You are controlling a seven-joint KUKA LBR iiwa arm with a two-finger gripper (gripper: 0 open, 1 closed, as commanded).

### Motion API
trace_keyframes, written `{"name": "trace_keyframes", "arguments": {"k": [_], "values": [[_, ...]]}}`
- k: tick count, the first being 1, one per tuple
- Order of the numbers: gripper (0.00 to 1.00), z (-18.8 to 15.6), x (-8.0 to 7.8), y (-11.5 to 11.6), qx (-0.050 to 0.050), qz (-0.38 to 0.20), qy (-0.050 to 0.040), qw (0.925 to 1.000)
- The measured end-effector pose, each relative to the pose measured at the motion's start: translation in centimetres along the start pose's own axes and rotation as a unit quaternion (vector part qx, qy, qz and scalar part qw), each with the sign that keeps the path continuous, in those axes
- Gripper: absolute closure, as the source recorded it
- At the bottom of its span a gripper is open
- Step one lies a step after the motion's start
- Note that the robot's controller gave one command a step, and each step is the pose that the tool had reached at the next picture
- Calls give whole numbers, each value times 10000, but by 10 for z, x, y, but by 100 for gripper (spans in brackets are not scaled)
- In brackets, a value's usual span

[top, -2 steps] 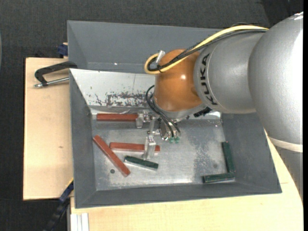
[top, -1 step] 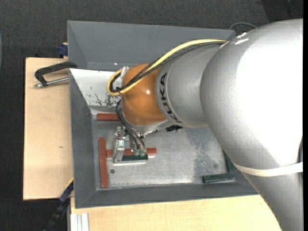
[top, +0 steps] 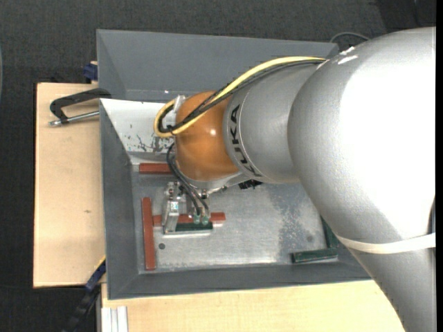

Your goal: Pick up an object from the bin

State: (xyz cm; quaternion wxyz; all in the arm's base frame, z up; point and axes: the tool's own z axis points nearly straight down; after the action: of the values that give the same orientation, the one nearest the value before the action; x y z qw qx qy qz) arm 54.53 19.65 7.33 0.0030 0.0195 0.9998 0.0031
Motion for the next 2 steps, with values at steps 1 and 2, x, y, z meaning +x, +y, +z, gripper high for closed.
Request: {"name": "trace_keyframes", "arguments": {"k": [1,2], "values": [[100,-50,6,-8,26,-83,39,10000],[0,-101,6,-9,20,-151,14,9999]]}}
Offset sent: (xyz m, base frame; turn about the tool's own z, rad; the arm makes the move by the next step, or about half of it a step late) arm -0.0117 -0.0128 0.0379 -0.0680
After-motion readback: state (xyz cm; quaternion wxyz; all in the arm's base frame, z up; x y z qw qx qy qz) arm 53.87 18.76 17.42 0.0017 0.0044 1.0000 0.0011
